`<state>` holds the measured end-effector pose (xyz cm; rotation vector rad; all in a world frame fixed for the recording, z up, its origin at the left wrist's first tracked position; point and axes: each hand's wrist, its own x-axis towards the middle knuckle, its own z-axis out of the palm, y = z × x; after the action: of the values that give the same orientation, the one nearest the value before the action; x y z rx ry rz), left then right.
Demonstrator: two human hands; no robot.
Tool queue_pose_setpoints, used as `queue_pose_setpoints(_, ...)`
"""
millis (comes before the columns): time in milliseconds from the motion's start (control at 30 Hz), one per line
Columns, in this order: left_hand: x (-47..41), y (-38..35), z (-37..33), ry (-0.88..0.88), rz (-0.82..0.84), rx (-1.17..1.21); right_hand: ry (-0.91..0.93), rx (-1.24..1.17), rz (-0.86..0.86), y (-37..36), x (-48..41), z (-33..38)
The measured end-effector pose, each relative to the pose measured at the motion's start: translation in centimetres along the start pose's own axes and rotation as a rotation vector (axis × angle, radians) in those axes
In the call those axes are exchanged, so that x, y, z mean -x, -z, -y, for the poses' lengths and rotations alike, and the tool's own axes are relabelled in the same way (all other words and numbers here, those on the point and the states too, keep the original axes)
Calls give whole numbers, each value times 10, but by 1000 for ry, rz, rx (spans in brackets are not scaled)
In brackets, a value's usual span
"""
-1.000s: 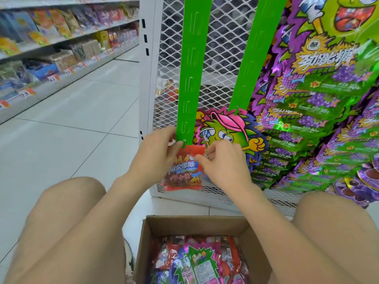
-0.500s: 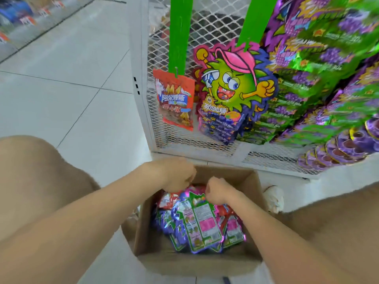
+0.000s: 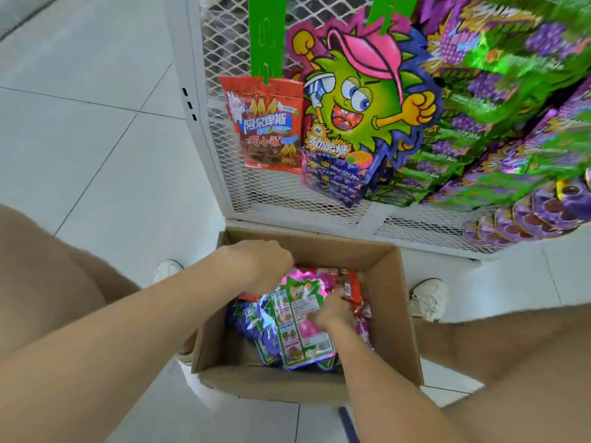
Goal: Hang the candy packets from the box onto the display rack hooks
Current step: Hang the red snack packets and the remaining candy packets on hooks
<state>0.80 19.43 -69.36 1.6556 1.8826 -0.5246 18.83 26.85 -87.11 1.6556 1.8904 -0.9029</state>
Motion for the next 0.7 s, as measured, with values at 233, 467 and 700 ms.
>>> queue_pose_setpoints(233,-3,-2,3,107,44,199,448,-323,144,55,19,21)
queue_pose_setpoints(467,10,28,-15,302,-54,1601,864,-134,-280,107,112,55)
queue_pose_setpoints(700,30,40,1,278,-408,1507,1019,96,-593,122,164,46)
